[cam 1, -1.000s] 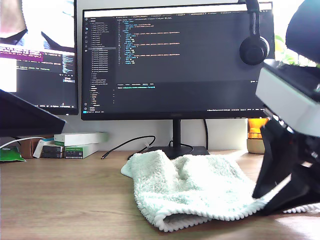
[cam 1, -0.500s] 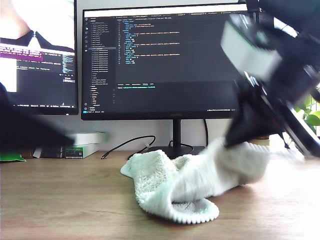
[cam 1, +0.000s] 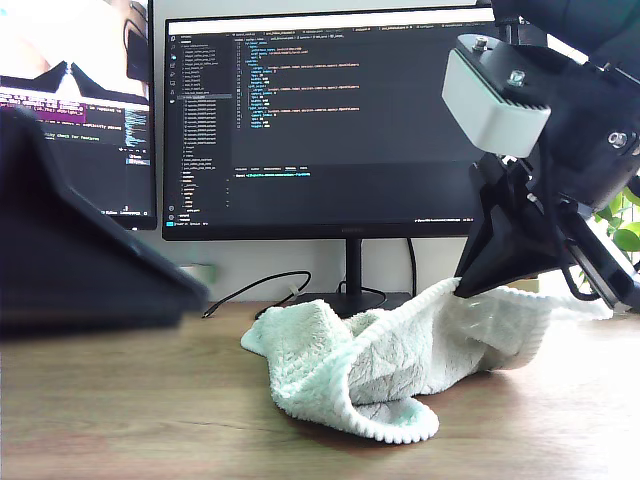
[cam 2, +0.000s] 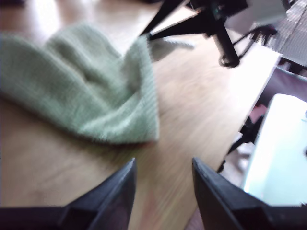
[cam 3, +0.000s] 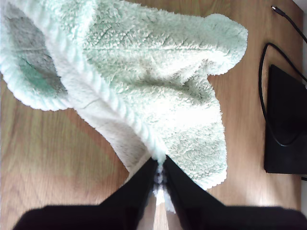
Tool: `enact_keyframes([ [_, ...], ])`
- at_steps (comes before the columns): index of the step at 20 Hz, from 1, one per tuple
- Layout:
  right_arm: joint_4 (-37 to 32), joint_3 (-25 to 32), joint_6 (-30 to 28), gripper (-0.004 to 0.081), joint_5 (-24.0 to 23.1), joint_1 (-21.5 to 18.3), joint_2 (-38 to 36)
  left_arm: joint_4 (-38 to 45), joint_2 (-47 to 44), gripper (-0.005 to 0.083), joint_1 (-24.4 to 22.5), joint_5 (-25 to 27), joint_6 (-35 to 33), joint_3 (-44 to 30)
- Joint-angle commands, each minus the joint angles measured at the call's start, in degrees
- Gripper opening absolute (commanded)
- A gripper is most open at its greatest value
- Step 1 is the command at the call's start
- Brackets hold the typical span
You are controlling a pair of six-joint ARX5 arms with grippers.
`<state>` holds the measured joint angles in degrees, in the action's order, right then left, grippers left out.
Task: Fold the tea towel to a neat square and place it to the right
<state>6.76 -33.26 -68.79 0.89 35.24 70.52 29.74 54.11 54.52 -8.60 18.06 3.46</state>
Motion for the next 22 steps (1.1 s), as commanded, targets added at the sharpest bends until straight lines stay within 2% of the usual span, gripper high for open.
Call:
enact_keyframes([
  [1,-0.3,0.8,1.4,-0.0013,0.0,-0.2,0.2,2.2,2.1,0.0330,1.9,2.6,2.8,-0.4],
  [4,-0.2,0.8,1.5,-0.0013,0.0,-0.2,0.2,1.9,4.9,0.0316,6.3,8.2,5.6,2.9],
  [8,-0.2,0.8,1.6,-0.0013,-0.1,-0.2,0.2,0.4,10.4,0.0304,13.1,22.1,7.6,7.3],
  [10,-0.3,0.8,2.3,-0.0013,-0.5,-0.2,0.2,1.8,13.1,0.0304,14.9,26.6,10.1,8.0],
  [15,-0.3,0.8,2.8,-0.0013,-0.5,-0.2,0.2,8.2,18.6,0.0300,17.9,34.3,17.3,8.3],
  [17,-0.3,0.8,2.8,-0.0013,-0.5,-0.2,0.2,8.5,21.8,0.0266,19.4,37.3,20.1,9.9],
  [20,-0.2,0.8,3.0,-0.0013,-0.5,-0.2,0.2,8.5,27.0,0.0275,22.2,40.1,20.3,13.6],
  [22,-0.3,0.8,4.0,-0.0013,-0.5,-0.2,0.2,8.7,29.6,0.0313,23.5,41.4,20.2,15.6],
])
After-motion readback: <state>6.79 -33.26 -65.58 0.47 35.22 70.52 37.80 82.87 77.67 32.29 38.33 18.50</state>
